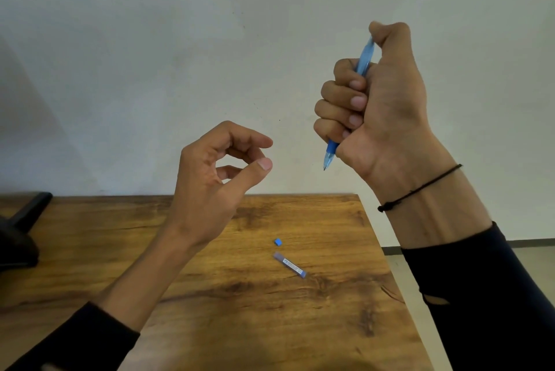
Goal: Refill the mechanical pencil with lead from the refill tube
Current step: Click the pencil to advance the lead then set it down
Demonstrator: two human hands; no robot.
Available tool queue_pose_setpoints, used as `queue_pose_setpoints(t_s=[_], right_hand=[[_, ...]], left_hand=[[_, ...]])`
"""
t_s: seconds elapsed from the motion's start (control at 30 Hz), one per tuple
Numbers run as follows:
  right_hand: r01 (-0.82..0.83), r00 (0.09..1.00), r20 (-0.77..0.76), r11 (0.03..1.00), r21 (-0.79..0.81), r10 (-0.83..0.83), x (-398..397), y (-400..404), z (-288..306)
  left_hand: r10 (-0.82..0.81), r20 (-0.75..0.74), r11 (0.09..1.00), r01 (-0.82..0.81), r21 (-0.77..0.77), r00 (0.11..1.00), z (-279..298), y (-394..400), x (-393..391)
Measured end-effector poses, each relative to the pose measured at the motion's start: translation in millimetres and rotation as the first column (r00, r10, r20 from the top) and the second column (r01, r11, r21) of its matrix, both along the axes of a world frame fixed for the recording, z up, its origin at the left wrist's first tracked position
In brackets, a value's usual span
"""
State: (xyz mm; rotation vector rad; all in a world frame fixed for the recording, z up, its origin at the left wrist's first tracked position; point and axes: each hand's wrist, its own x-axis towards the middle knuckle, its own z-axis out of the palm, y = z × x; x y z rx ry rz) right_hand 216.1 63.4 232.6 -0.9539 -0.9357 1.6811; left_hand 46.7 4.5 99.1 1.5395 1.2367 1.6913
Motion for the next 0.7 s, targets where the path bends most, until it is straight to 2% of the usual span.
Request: queue_pose_setpoints(t_s=[0.7], right_hand=[[0.035,0.999,0.02,0.999,-0.026,-0.035,-0.7,3.5,-5.2]], left_hand=[[-0.033,-0.036,0.999,0.035,0.036,0.999,0.4,-1.9,2.7]])
